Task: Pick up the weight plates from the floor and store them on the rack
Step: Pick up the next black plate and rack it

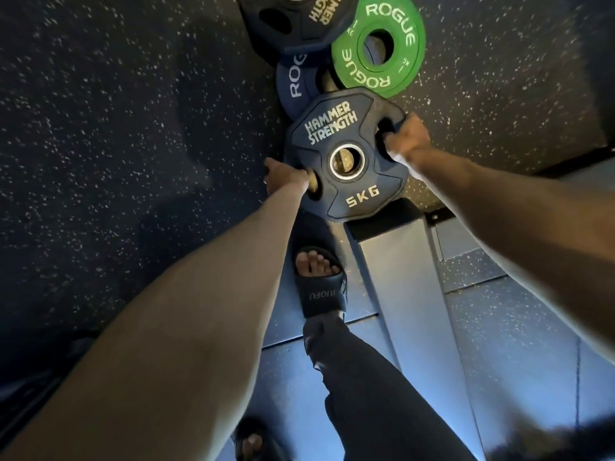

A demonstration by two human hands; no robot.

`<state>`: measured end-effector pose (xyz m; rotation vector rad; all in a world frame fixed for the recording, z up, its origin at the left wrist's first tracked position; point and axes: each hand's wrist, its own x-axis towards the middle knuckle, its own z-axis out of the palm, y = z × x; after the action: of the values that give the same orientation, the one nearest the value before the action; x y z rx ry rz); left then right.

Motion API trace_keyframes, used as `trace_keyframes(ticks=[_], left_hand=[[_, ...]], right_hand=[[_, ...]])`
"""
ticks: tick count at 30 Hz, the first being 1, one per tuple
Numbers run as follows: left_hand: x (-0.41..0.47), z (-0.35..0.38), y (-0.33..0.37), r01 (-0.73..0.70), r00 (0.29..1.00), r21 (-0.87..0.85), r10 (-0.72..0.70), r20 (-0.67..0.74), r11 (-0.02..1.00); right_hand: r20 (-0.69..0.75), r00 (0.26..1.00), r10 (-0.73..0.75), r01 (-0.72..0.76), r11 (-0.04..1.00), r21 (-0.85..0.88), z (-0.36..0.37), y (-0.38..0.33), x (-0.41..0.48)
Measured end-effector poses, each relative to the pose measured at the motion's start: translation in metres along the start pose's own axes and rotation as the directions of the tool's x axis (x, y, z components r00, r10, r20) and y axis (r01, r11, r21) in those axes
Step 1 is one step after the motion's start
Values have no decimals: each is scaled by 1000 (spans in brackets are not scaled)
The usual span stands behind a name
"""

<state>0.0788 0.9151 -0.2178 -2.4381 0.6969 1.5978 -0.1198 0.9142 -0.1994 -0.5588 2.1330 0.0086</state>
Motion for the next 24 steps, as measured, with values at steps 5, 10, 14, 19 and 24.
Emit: trace_keyframes(ticks=[5, 10, 14, 19, 24], left_hand=[[-3, -11, 0, -53, 999, 34, 53, 13, 998], [-56, -56, -8, -70, 997, 5, 70, 12, 998], [-141, -115, -10, -74, 997, -46, 73, -33, 996], [-277, -205, -24, -137, 986, -162, 120, -112, 977], [-429, -288, -72, -234, 962, -358, 162, -220, 904]], right_hand=[[-23, 999, -48, 48, 999, 7, 3, 9, -15], [-130, 976, -172, 169, 985, -38, -18, 2, -80], [-106, 983, -147, 150, 988, 20, -58, -24, -167], [-45, 974, -223, 227, 966, 125, -124, -55, -315], [-95, 944, -317, 327, 938, 117, -184, -61, -472]])
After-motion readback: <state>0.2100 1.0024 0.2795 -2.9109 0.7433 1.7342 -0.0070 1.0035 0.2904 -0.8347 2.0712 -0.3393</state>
